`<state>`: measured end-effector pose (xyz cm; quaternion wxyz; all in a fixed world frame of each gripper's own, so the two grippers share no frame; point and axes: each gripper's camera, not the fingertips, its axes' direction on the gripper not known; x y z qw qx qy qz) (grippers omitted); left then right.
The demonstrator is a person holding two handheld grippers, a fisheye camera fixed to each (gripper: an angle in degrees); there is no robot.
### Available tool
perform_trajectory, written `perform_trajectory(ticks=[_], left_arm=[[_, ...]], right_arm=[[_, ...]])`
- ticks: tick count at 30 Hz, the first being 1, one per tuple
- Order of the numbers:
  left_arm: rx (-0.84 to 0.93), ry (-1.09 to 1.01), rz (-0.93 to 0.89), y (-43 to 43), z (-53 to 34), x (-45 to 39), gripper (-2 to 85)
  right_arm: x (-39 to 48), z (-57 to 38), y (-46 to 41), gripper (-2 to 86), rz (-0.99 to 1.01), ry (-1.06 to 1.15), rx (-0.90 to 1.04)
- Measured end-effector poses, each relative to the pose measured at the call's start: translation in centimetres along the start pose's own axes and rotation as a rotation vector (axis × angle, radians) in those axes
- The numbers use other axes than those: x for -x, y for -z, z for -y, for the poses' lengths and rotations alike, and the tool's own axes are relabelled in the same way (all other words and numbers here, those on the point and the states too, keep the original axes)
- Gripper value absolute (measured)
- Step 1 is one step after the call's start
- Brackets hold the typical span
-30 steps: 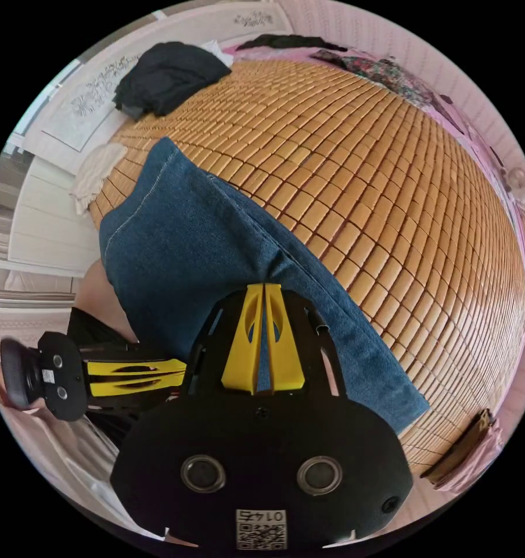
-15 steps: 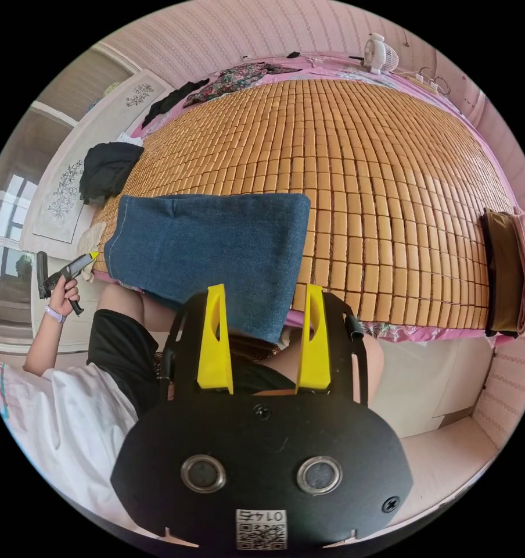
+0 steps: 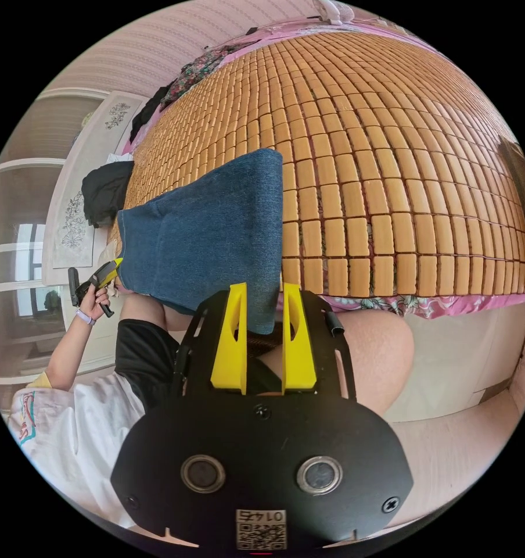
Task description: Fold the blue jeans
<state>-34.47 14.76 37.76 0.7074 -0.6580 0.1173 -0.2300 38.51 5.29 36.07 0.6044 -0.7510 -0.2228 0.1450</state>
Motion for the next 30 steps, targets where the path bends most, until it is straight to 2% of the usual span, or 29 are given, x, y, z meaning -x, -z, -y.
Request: perform_trajectory(ticks=[3, 5, 9, 11, 15, 20, 22, 25, 27, 30], left_arm=[[0.013, -0.066, 0.059, 0.0, 0.5, -0.8, 12.0], [0.016, -0.105, 0.083, -0.2, 0.7, -1.0, 11.8], [0.04, -0.125, 0.091, -0.9, 1.5, -0.9, 11.3], [0.059, -0.117, 0.078, -1.1, 1.9, -0.7, 11.1], [0.092, -0.114, 0.069, -1.4, 2.3, -0.5, 10.4], [0.136, -0.162, 0.076, -2.2, 1.5, -1.6, 9.4], [0.162, -0.2, 0.077, -2.7, 0.9, -2.6, 9.0], [0.183, -0.216, 0.018, -3.8, -0.3, -4.0, 8.5], [0.155, -0.18, -0.076, -4.8, -1.3, -4.6, 8.1], [0.121, -0.176, -0.194, -6.0, -2.3, -5.5, 7.6]], right_arm=[[-1.3, -0.8, 0.9, 11.6, -0.05, -0.024, -0.085], [-2.1, -1.0, 0.6, 12.2, -0.05, -0.036, -0.058], [-4.4, -1.0, -1.8, 13.6, 0.13, -0.039, 0.093], [-5.3, -1.2, -2.4, 11.4, 0.155, -0.061, 0.11], [-7.3, -2.7, -1.1, 6.2, 0.21, -0.065, 0.039], [-8.6, -5.2, 3.2, 2.5, 0.339, -0.022, -0.233], [-8.4, -6.2, 5.8, 2.4, 0.438, 0.04, -0.362], [-5.9, -6.6, 8.7, 2.4, 0.466, 0.186, -0.457], [-3.3, -6.5, 10.0, 2.3, 0.487, 0.292, -0.475], [3.5, -6.2, 9.8, 3.2, 0.475, 0.528, -0.407]])
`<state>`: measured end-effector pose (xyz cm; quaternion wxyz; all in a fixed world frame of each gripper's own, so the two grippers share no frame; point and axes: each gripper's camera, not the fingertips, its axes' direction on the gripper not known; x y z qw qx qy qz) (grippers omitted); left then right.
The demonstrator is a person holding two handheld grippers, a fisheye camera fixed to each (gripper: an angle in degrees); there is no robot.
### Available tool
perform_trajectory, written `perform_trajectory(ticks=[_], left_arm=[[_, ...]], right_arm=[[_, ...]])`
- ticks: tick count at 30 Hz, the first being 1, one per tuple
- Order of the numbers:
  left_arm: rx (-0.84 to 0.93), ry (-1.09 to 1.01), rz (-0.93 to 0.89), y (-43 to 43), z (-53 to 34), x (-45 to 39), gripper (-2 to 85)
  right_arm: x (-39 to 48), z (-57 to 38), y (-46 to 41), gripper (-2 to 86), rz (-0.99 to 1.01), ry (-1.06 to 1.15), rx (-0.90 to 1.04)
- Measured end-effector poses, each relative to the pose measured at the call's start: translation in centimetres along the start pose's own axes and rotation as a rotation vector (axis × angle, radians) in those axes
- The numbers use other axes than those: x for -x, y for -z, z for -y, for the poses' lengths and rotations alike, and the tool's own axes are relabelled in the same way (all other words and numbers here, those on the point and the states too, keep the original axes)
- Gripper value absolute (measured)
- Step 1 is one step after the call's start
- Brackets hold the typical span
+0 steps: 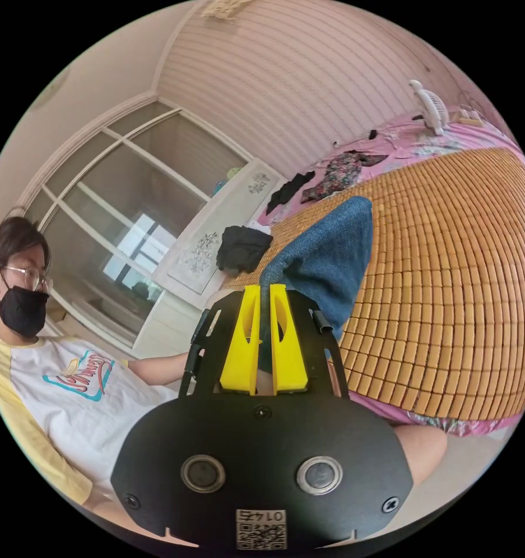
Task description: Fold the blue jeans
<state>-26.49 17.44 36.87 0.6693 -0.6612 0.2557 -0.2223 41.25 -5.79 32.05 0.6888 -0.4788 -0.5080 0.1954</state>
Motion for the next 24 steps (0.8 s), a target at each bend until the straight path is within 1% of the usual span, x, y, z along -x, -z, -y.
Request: perform_trajectory(ticks=[1, 2, 4, 6, 7, 9, 11, 15, 16, 19, 21, 24], left_arm=[[-0.003, 0.0, -0.024, -0.2, -0.1, 0.0, 7.5], [-0.002, 0.013, -0.071, -0.5, -0.2, 0.2, 7.3], [-0.041, 0.092, -0.137, -0.3, -0.7, 1.3, 6.4], [-0.166, 0.23, -0.249, 1.1, -2.2, 3.9, 5.3], [-0.191, 0.259, -0.269, 1.4, -2.6, 4.6, 5.0], [-0.239, 0.298, -0.293, 2.7, -3.9, 6.3, 3.8], [-0.238, 0.289, -0.265, 3.1, -4.3, 6.9, 3.0], [-0.254, 0.22, -0.256, 1.5, -3.8, 6.1, 8.4], [-0.251, 0.21, -0.264, 1.0, -3.6, 5.8, 9.1], [-0.226, 0.15, -0.267, -1.5, -2.3, 4.0, 13.0], [-0.2, 0.1, -0.208, -3.3, -1.0, 2.6, 14.6], [-0.101, 0.049, -0.207, -6.1, -0.1, 0.9, 14.8]], right_arm=[[2.1, 0.6, -2.8, 3.5, 0.016, 0.077, 0.09], [3.2, 0.7, -4.5, 3.7, 0.022, 0.109, 0.142], [6.3, -0.6, -11.9, 4.4, -0.012, 0.235, 0.359], [6.9, -2.6, -16.2, 4.9, -0.084, 0.31, 0.486], [6.5, -3.8, -18.0, 5.4, -0.107, 0.308, 0.535], [5.7, -5.2, -19.2, 6.3, -0.087, 0.255, 0.582], [5.0, -6.2, -18.8, 7.2, -0.09, 0.203, 0.557], [2.5, -7.5, -15.7, 9.1, -0.257, 0.086, 0.445], [1.8, -7.7, -14.7, 10.6, -0.309, 0.054, 0.405], [-0.1, -8.5, -13.0, 14.1, -0.396, -0.056, 0.36], [-1.1, -9.2, -12.6, 16.2, -0.426, -0.102, 0.348], [-2.2, -10.6, -12.5, 19.8, -0.443, -0.138, 0.301]])
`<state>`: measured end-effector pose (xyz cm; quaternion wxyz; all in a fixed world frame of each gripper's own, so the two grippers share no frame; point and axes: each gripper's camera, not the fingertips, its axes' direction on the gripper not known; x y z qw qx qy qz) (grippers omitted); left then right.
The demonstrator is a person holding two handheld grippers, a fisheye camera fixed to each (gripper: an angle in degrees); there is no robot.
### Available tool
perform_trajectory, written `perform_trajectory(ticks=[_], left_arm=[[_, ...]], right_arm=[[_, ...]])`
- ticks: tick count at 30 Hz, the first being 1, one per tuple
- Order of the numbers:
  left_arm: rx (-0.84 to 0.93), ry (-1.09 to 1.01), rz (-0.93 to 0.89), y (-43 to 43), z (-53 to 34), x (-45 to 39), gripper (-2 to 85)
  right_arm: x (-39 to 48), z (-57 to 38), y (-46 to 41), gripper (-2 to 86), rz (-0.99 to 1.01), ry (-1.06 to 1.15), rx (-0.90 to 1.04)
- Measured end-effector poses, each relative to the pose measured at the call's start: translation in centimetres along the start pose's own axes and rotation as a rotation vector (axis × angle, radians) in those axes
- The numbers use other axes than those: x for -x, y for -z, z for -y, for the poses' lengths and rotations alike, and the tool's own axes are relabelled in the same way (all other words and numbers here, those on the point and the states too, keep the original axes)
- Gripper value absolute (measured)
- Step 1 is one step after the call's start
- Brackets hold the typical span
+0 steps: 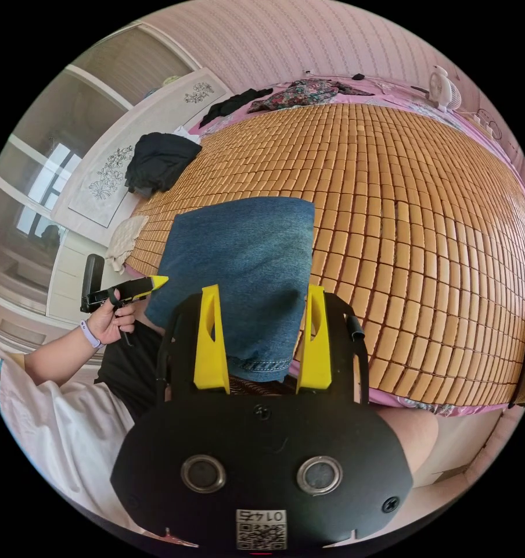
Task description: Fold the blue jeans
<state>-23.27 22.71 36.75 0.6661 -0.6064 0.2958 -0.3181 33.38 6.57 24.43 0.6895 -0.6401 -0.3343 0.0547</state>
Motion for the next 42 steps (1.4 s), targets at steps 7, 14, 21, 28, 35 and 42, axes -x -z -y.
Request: perform_trajectory(ticks=[7, 14, 21, 28, 35, 42], left_arm=[[0.025, -0.012, 0.073, -2.6, -0.6, -2.0, 13.7], [0.143, -0.069, 0.087, -5.1, -0.9, -3.8, 8.1], [0.106, -0.041, -0.012, -7.2, -4.3, -6.6, 6.0], [0.112, -0.256, -0.139, -10.2, -4.3, -15.9, 5.4], [0.208, -0.545, -0.24, -16.7, -3.3, -29.7, 5.4], [0.28, -0.769, -0.35, -25.6, -2.3, -48.5, 5.8]], right_arm=[[1.2, -2.1, -2.2, 17.0, 0.015, 0.039, 0.043], [2.5, -3.5, -0.9, 9.2, 0.046, -0.004, 0.108], [9.0, -7.0, 5.7, 2.8, -0.115, 0.255, -0.009], [8.7, -11.8, 16.9, 2.2, -0.233, 0.21, -0.198], [4.9, -16.9, 26.3, 2.2, -0.367, 0.075, -0.316], [0.1, -17.3, 39.8, 2.7, -0.692, 0.034, -0.286]])
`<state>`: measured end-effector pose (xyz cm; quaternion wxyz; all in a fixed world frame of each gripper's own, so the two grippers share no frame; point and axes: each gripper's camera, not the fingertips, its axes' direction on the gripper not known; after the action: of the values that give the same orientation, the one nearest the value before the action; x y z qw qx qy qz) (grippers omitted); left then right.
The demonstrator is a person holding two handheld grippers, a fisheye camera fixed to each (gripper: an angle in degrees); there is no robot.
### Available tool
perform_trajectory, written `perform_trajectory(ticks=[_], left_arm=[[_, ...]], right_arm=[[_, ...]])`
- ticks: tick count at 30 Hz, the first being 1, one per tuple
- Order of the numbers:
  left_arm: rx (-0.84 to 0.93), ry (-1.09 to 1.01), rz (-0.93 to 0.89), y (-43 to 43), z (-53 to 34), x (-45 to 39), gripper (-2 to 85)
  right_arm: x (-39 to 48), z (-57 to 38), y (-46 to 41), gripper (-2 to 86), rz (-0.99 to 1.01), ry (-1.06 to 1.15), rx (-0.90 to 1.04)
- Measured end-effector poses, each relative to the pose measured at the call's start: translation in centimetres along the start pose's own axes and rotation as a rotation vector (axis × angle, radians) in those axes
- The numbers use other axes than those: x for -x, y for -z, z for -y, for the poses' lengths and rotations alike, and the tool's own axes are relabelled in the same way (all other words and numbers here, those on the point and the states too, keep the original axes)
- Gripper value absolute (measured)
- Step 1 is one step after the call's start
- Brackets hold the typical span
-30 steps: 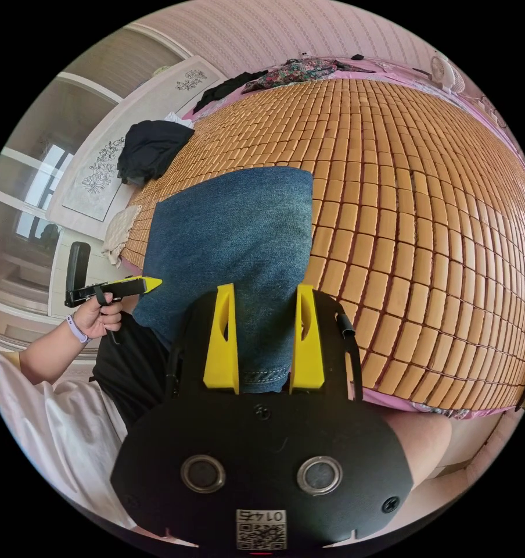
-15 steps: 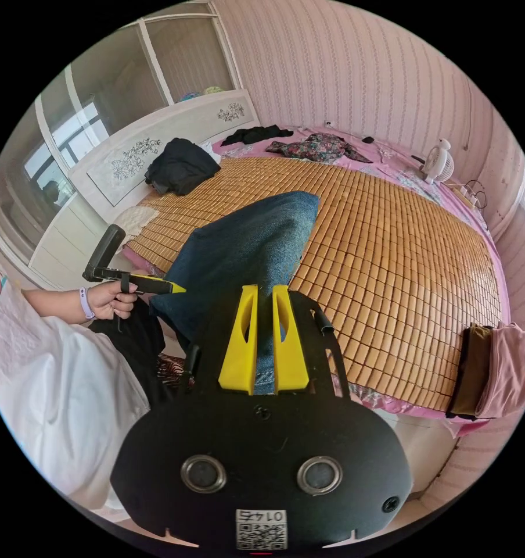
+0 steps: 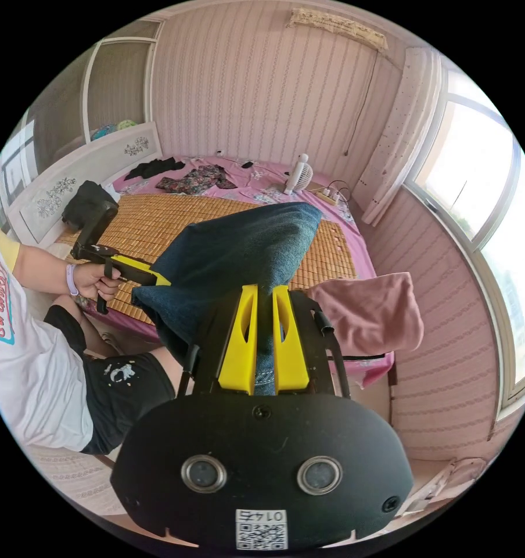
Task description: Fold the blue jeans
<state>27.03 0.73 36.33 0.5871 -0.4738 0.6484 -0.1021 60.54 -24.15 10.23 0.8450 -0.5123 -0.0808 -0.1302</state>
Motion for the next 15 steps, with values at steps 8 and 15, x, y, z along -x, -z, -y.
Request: perform_trajectory(ticks=[8, 15], left_arm=[[0.018, 0.02, -0.124, -8.9, 9.9, -1.3, 7.5], [0.172, 0.111, 0.078, -5.4, -0.8, 6.0, 6.2]], right_arm=[[-15.9, 2.3, -4.4, 4.9, -0.282, -0.361, 0.232], [-8.2, -0.6, -17.7, 6.3, -0.286, -0.387, 0.319]])
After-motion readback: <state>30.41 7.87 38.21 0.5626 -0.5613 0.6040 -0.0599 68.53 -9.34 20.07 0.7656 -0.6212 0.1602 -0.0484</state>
